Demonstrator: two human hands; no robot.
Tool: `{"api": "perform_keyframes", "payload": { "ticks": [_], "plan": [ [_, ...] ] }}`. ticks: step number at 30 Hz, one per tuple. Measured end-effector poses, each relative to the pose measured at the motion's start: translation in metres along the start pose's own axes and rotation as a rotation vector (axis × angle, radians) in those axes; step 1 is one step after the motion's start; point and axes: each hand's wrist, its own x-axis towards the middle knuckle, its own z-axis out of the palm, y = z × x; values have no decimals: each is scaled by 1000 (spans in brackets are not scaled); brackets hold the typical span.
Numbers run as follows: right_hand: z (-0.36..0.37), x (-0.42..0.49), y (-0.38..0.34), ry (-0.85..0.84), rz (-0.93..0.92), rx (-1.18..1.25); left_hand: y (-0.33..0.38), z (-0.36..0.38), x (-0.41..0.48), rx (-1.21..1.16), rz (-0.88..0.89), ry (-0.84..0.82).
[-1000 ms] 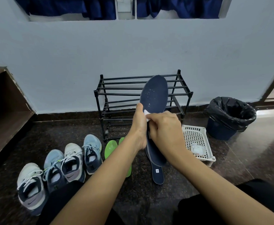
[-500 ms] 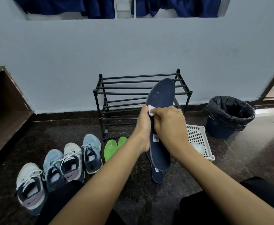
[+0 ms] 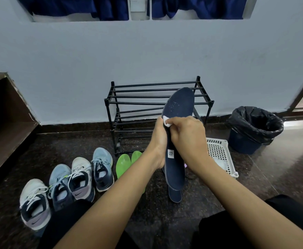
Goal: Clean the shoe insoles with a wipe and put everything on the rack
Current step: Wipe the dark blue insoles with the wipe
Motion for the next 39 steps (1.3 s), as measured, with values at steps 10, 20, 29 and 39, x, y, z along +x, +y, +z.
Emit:
{"api": "perform_keyframes", "payload": {
  "ticks": [10, 20, 29, 39],
  "plan": [
    [-2, -11, -12, -58, -55, 105, 12, -12, 6, 52, 52, 105],
    [1, -2, -3, -1, -39, 11, 7, -6, -2, 47, -17, 13],
    [4, -3, -4, -57, -35, 95, 8, -11, 1, 14, 13, 68],
    [1, -4, -5, -41, -36, 67, 8, -9, 2, -4, 13, 54]
  ]
}}
